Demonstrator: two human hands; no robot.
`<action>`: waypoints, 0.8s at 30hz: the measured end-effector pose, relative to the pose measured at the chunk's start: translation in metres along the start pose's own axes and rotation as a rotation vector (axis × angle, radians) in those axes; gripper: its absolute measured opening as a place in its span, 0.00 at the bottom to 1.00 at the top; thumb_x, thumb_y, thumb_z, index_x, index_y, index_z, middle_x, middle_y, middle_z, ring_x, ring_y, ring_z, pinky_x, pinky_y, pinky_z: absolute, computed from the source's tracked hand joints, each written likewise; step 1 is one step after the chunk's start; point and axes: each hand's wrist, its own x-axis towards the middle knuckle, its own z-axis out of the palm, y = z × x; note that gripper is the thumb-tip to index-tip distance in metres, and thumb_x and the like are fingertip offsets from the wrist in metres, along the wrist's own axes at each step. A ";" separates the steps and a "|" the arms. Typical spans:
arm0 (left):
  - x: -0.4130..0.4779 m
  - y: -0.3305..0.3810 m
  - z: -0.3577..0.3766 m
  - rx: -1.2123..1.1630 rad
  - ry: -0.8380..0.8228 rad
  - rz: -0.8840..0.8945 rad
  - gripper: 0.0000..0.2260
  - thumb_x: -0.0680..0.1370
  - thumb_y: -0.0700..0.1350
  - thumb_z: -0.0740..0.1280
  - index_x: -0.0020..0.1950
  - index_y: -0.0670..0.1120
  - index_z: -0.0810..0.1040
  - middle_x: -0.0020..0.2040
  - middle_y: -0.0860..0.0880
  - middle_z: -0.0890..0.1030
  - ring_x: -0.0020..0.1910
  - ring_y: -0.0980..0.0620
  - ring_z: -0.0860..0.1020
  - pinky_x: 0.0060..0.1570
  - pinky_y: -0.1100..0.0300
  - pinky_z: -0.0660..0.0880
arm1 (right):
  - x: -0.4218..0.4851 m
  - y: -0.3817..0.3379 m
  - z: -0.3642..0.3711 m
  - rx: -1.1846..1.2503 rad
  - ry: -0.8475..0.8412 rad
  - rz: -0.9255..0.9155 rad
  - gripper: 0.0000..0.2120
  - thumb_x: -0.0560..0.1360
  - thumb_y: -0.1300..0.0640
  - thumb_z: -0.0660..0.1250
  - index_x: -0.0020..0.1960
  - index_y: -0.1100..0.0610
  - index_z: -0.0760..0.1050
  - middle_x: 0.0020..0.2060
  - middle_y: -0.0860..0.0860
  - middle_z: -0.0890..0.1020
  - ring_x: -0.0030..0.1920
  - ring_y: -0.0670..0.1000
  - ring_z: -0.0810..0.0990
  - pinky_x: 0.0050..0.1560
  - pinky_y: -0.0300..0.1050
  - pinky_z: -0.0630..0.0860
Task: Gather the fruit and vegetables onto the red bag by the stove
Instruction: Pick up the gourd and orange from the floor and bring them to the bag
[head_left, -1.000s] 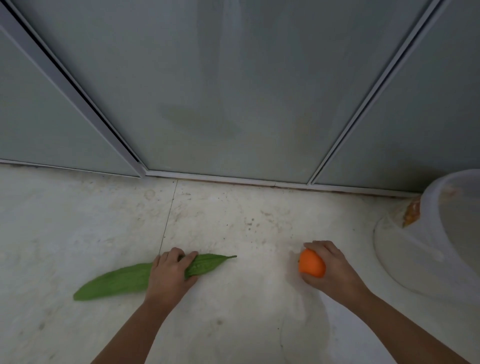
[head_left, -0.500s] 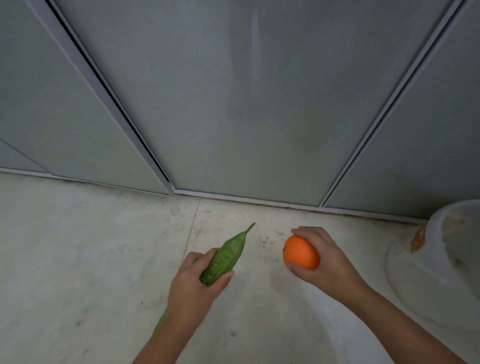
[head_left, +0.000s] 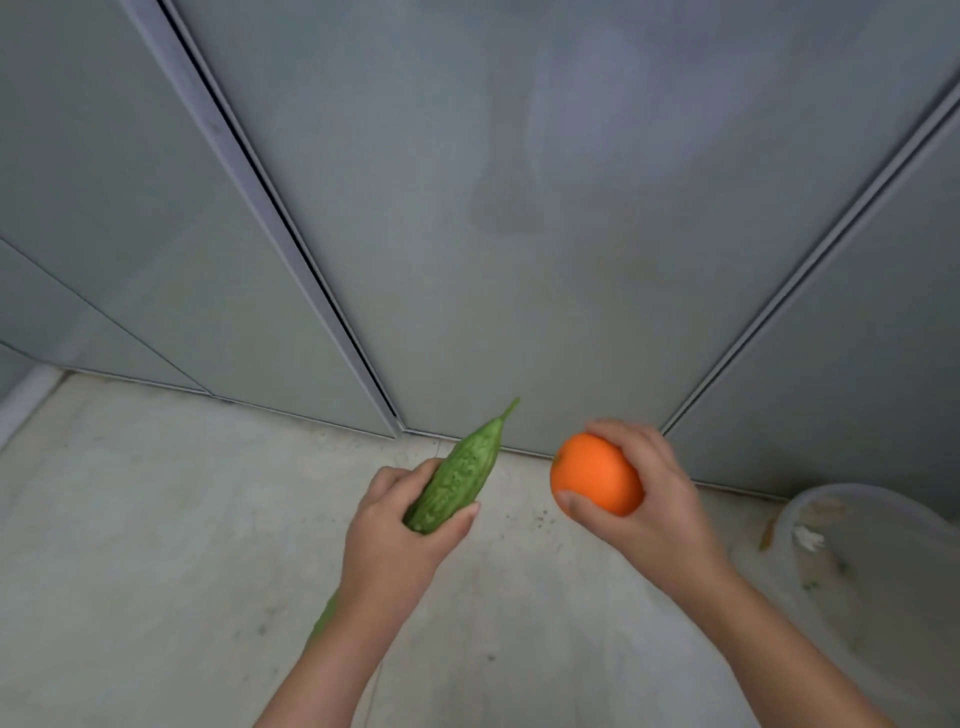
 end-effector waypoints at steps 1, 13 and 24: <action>-0.002 0.018 -0.010 -0.007 0.004 -0.007 0.19 0.66 0.44 0.77 0.45 0.66 0.76 0.42 0.53 0.75 0.41 0.59 0.76 0.39 0.75 0.67 | 0.002 -0.019 -0.009 0.005 -0.005 0.002 0.26 0.60 0.50 0.73 0.56 0.44 0.69 0.54 0.37 0.69 0.54 0.29 0.67 0.52 0.20 0.61; -0.035 0.257 -0.138 -0.101 0.138 -0.051 0.17 0.64 0.46 0.78 0.44 0.64 0.77 0.43 0.55 0.78 0.42 0.65 0.76 0.38 0.74 0.69 | 0.028 -0.265 -0.149 0.067 0.009 -0.088 0.26 0.61 0.46 0.72 0.58 0.42 0.70 0.57 0.42 0.72 0.58 0.34 0.69 0.56 0.23 0.62; -0.100 0.411 -0.217 -0.268 0.251 -0.050 0.14 0.64 0.44 0.79 0.44 0.58 0.80 0.44 0.52 0.81 0.42 0.60 0.79 0.43 0.67 0.74 | 0.006 -0.427 -0.260 0.172 0.026 -0.206 0.28 0.59 0.40 0.70 0.58 0.42 0.71 0.57 0.41 0.74 0.57 0.36 0.71 0.53 0.23 0.64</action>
